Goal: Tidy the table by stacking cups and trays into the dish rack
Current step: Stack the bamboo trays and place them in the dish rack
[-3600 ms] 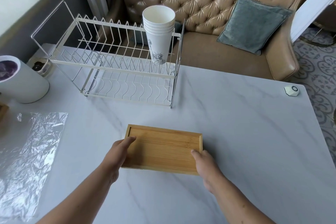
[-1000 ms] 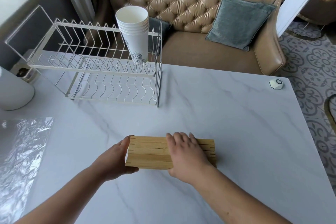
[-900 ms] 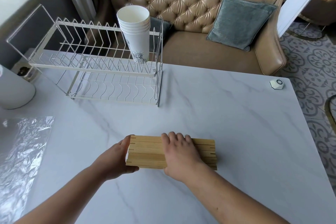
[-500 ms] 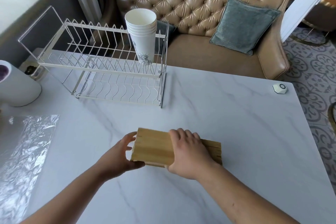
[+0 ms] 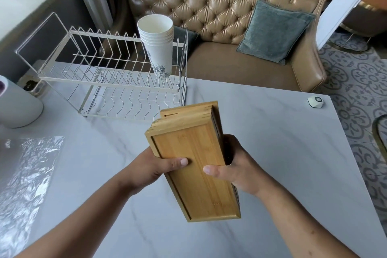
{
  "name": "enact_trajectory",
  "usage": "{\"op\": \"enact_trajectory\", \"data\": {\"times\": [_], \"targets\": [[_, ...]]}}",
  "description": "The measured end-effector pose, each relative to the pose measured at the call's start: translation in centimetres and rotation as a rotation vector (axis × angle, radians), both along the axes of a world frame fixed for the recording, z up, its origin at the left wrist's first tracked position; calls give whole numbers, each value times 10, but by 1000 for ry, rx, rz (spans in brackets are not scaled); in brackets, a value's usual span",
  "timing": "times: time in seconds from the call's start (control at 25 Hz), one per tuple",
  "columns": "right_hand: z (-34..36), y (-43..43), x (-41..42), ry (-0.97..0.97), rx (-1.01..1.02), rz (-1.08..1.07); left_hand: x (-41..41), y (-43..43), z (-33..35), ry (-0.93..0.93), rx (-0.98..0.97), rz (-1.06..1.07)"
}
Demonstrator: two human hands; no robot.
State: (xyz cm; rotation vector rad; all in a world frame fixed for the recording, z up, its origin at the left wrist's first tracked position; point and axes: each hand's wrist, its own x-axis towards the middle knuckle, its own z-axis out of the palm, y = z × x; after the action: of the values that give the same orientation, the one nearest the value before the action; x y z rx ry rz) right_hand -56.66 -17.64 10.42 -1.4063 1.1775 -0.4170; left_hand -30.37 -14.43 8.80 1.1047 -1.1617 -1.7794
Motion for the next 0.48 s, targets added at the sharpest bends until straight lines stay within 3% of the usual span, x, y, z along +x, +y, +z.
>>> {"op": "enact_trajectory", "data": {"times": [0.2, 0.36, 0.48], "targets": [[-12, 6, -19, 179, -88, 10, -11, 3, -10, -311, -244, -6], [-17, 12, -16, 302, -134, 16, -14, 6, -23, -617, -304, 40], [-22, 15, -15, 361, -148, 30, -13, 10, -34, -682, -332, 22]]}}
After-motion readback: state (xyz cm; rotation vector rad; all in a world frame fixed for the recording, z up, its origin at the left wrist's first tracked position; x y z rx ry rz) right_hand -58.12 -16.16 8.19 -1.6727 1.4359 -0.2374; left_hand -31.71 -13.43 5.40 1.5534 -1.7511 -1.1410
